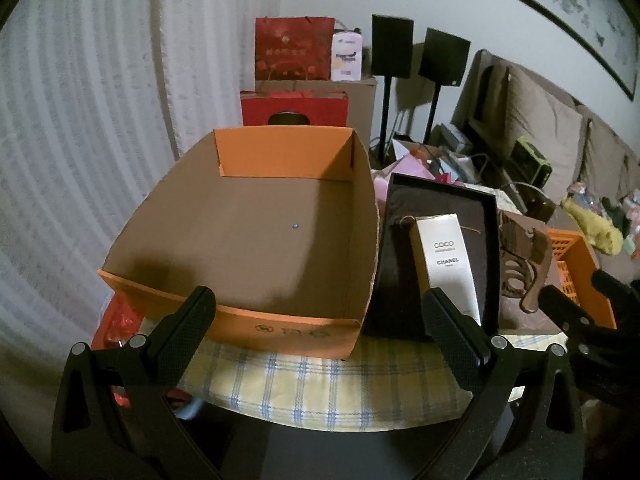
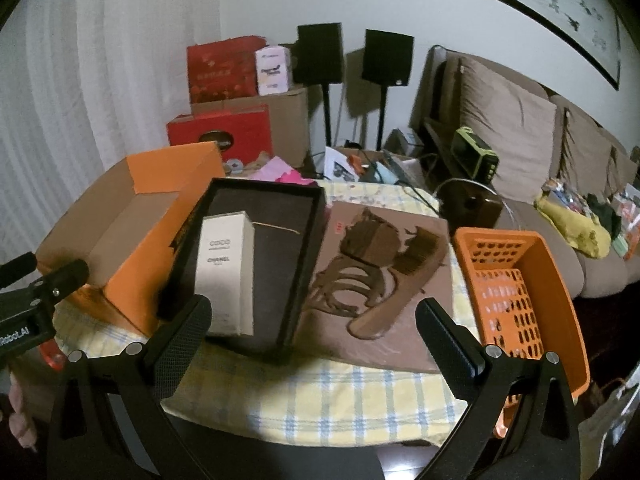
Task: Organize objects
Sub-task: 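Move the right tool toward the white Chanel perfume box on the black tray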
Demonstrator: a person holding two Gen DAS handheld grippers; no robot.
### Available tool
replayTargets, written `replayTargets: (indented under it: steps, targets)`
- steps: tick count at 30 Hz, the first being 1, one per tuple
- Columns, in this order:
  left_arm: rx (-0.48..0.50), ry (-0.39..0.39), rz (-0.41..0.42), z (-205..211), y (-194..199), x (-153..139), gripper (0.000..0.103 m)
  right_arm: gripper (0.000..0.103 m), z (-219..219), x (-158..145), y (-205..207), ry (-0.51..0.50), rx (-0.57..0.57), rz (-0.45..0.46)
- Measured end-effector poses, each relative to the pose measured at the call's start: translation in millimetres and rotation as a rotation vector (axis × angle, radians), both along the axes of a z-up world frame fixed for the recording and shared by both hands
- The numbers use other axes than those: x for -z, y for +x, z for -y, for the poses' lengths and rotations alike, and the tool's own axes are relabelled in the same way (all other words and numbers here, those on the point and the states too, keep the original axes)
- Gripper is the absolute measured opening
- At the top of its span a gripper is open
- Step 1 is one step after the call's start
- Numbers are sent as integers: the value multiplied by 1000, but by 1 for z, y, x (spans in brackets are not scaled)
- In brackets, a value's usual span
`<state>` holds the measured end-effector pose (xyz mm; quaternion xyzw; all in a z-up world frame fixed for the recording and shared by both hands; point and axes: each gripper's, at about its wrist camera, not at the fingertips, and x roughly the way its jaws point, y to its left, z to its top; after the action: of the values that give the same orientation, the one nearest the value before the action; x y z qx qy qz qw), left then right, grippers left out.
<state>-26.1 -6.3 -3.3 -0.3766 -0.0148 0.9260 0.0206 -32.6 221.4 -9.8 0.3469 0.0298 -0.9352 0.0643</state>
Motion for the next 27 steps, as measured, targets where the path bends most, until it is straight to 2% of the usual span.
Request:
replayTargets:
  steps: [13,27]
  targets:
    - [-22,14,4,11,-14,3,103,102,35,19,-42,-2,-68,41]
    - [-35,28,24,24,-22,9,103,101,69,52,-76,57,-95,109]
